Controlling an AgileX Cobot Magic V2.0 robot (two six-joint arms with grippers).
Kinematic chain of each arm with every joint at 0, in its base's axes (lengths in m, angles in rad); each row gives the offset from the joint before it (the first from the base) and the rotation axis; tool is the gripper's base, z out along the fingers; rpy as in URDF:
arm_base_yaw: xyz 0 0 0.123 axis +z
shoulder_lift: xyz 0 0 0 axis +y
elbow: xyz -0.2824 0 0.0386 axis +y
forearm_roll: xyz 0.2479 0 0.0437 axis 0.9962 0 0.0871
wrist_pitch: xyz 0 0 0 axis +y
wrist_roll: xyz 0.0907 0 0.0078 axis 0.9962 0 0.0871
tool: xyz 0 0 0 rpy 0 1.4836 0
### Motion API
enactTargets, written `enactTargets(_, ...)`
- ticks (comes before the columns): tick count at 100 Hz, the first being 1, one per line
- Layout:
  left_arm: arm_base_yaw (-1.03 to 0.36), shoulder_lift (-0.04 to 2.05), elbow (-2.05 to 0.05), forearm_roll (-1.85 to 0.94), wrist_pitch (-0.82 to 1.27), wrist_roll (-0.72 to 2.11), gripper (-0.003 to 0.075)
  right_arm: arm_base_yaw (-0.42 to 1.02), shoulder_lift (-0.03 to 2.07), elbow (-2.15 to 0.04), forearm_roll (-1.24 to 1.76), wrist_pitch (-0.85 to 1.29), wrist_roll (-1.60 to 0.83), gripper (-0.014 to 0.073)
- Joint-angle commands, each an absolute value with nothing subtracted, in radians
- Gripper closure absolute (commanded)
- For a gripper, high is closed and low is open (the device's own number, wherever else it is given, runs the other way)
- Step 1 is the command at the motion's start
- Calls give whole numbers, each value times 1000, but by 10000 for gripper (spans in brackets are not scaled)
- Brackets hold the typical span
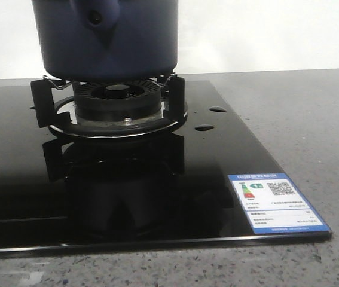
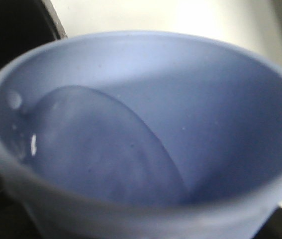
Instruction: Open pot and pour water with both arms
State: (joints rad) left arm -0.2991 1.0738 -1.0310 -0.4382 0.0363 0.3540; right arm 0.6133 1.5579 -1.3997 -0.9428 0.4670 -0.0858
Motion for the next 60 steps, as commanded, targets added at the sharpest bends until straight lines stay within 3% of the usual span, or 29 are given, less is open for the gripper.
enactTargets(1,-296,1050,-1069,-437,-61,354,321,628,1537,-1446,-1110,431,-85,347)
enactTargets(60,-296,1050,-1069,-437,-53,354,321,632,1563,-1446,-1524,428,-85,347)
